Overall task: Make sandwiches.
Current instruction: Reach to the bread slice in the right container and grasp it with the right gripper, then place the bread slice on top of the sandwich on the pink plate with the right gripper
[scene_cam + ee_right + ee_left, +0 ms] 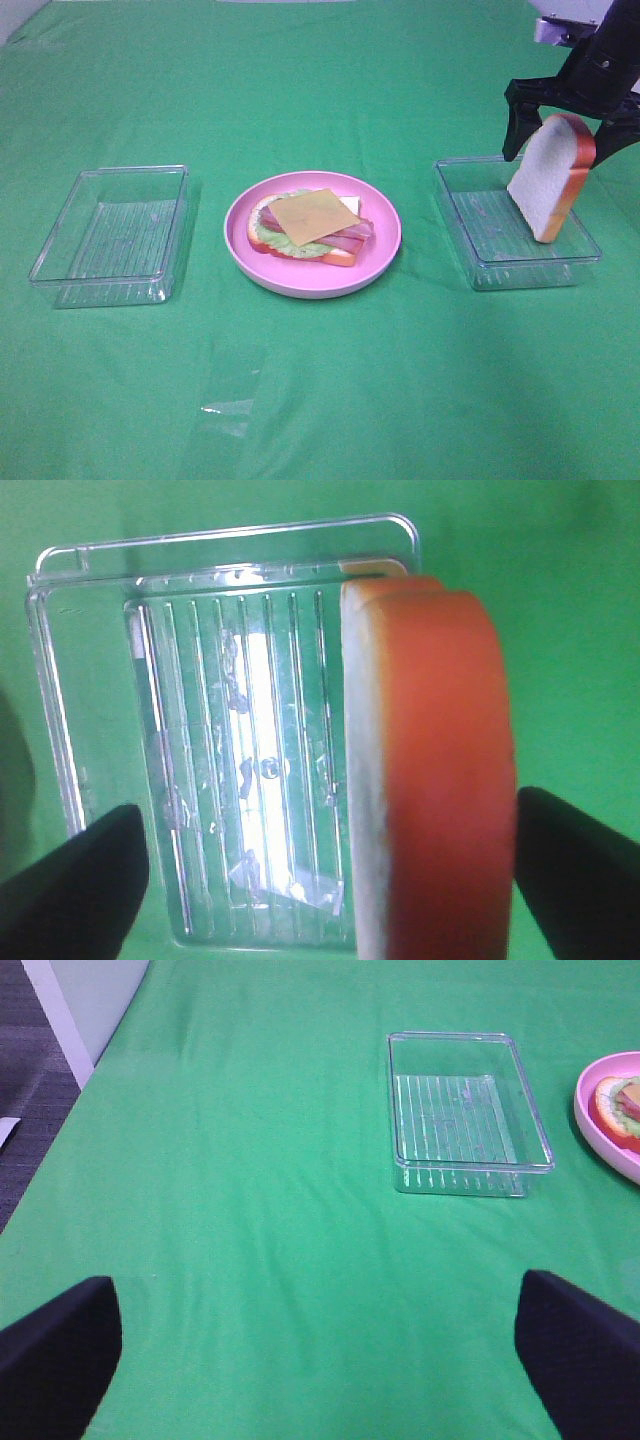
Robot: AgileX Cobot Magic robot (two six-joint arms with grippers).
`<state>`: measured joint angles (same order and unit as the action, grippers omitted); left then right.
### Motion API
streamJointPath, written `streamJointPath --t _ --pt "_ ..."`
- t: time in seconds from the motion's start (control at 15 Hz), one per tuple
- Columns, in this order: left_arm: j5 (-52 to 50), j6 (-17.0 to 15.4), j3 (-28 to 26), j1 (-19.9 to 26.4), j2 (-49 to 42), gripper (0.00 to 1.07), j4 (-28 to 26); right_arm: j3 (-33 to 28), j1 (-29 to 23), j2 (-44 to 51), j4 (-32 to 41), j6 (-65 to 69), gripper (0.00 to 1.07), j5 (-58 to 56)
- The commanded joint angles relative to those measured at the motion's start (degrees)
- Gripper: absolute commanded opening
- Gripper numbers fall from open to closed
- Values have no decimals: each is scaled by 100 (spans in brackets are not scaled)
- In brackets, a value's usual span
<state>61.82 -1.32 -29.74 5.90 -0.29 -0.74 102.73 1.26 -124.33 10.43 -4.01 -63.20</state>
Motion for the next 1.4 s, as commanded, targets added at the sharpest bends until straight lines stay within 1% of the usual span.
streamJointPath --t 0.07,0.2,0.27,0.33,0.47,0.8,1.0,1.2,1.4 --pt "-29 -6 11 11 -86 101 -11 -34 0 -63 11 -74 87 52" --pt "-29 -6 11 11 -86 101 -11 -34 0 -69 11 -46 65 52" --pt "-29 -6 11 11 -86 101 -11 -34 0 -69 11 -29 49 52" --pt "-29 -6 11 11 -86 101 -11 -34 0 -69 11 -11 23 52" --pt "-29 -6 11 11 -86 101 -11 -34 0 -69 11 80 11 52" --pt "-29 -6 11 11 -86 101 -11 -34 0 57 57 126 10 -52" --pt "-29 -6 11 11 -86 101 -11 -29 0 350 115 126 10 -143" --pt "-29 -6 11 11 -86 101 -11 -11 -6 980 527 74 10 -269" --pt "-29 -6 11 11 -86 101 -11 0 -6 1261 814 29 10 -264"
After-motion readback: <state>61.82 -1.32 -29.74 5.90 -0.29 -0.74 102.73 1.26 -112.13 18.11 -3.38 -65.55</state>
